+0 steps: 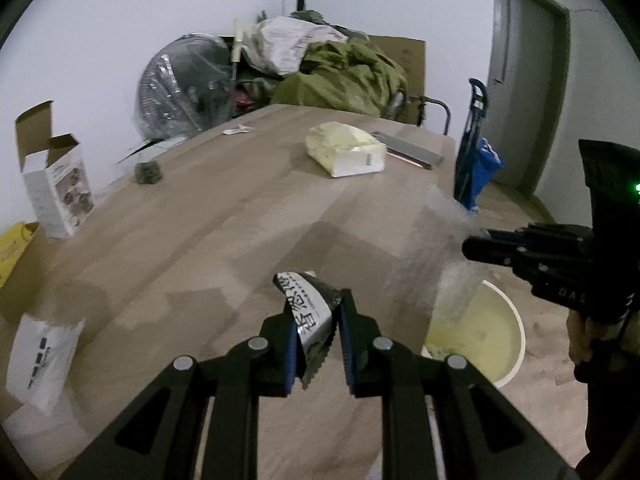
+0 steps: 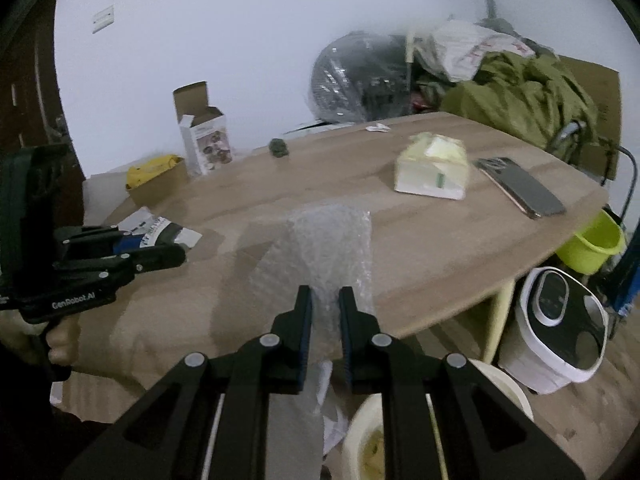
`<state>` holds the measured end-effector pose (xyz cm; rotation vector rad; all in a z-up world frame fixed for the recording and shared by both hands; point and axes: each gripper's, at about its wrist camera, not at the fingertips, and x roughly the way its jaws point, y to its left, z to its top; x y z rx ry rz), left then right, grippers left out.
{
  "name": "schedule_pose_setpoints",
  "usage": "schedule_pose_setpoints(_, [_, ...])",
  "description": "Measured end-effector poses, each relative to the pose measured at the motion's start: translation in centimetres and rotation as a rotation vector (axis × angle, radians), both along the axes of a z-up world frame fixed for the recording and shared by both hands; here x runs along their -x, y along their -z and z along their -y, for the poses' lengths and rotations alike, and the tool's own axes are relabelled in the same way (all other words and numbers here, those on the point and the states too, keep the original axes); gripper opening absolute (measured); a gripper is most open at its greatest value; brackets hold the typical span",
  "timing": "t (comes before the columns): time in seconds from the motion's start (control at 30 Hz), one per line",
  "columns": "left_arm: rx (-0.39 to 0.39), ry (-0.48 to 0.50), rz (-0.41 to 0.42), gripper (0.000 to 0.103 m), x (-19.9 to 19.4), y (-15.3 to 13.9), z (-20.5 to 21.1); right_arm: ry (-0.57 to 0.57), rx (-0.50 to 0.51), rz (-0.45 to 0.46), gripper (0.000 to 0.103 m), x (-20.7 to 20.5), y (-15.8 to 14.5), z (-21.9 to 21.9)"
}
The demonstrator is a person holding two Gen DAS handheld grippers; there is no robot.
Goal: Collect trash
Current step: 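Carry the bubble wrap and white packet over the cream bucket with both tools, then open the right tool to drop the bubble wrap into the bucket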
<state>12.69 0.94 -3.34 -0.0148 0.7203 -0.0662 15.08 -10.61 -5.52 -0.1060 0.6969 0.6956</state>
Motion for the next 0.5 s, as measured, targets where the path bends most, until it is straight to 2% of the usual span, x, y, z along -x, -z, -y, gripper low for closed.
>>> schedule_pose_setpoints(0.5, [-0.045,0.194,-0.051,0.017,-2.6,1.6,7.7,0.169,0.017,-0.068,0.013,0.8,4.2,8.1])
